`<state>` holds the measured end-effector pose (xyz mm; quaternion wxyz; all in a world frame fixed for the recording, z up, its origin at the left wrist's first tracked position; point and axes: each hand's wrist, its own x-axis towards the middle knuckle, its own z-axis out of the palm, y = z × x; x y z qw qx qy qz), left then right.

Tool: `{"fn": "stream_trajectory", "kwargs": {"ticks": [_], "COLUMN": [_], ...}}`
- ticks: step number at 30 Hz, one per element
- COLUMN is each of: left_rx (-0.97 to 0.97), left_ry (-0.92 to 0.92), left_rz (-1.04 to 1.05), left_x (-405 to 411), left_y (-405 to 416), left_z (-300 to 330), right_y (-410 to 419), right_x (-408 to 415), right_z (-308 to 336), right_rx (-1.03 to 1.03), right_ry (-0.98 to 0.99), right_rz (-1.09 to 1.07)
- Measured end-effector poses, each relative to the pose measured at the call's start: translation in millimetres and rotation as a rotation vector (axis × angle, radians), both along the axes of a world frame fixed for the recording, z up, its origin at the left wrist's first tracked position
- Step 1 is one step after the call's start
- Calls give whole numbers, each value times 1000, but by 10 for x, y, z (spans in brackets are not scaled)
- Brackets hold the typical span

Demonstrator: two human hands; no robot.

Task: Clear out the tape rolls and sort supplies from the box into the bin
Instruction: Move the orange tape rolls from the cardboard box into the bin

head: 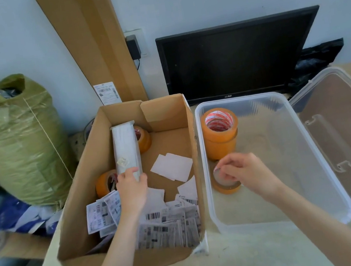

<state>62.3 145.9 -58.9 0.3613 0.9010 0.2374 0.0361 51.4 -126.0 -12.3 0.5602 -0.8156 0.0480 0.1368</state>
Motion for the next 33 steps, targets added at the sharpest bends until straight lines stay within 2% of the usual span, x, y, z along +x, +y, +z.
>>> {"fn": "stream_trajectory", "kwargs": {"ticks": [4, 8, 12, 18, 28, 33], "left_rx": [43, -118, -160, -323, -359, -393], "left_ry": [218, 288, 294, 175, -108, -223], "left_rz": [79, 104, 108, 76, -61, -237], "left_x": [23, 14, 67, 131, -295, -496], "left_y": [271, 402, 443, 295, -194, -490], "left_z": [-229, -393, -456, -361, 311, 714], "right_y": [186, 236, 220, 176, 160, 172], "right_x": [-155, -206, -232, -253, -299, -192], "right_z": [-1, -35, -111, -146, -114, 129], "right_rx": [140, 183, 218, 215, 304, 378], "right_ry": [5, 9, 30, 23, -12, -57], "right_rz": [6, -31, -85, -103, -165, -170]}}
